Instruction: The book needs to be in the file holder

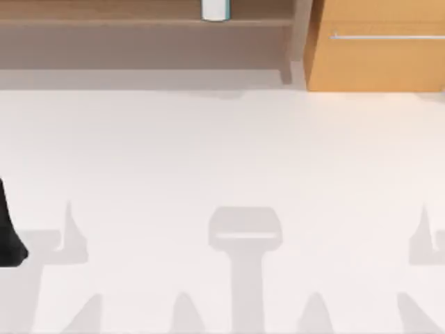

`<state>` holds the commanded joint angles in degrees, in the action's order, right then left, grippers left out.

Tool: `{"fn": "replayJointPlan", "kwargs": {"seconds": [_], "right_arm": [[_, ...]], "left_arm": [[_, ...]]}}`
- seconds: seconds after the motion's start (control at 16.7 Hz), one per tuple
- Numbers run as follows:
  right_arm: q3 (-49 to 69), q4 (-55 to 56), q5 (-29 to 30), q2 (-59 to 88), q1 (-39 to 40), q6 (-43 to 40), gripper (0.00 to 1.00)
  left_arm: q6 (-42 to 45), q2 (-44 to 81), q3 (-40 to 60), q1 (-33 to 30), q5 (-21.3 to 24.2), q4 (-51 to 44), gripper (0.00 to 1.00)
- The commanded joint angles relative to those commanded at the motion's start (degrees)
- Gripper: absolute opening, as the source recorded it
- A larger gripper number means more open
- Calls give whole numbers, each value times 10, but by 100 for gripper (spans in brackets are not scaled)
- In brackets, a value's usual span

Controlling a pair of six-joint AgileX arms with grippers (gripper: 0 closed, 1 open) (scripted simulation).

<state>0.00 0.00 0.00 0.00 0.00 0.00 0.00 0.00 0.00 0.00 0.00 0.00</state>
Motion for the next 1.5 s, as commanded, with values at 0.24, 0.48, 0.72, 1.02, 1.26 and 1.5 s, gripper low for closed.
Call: {"fn": "replayJointPlan", "kwargs": {"seconds": [0.24, 0.48, 0.72, 1.02, 1.26, 1.5], "right_arm": [[13, 7, 12, 17, 14, 7, 100], [97, 48, 75, 125, 84, 35, 100], [243, 111, 168, 328, 182, 65, 100], [464, 195, 283, 698, 299, 84, 100], [659, 250, 351, 992, 360, 73, 100], [845, 294, 397, 1200, 397, 42, 100]], "left_arm": [[0, 0, 0, 0, 0, 0, 100], [0, 0, 0, 0, 0, 0, 100], [0, 0, 0, 0, 0, 0, 100], [0, 0, 0, 0, 0, 0, 100], [0, 0, 0, 0, 0, 0, 100], [0, 0, 0, 0, 0, 0, 100]]}}
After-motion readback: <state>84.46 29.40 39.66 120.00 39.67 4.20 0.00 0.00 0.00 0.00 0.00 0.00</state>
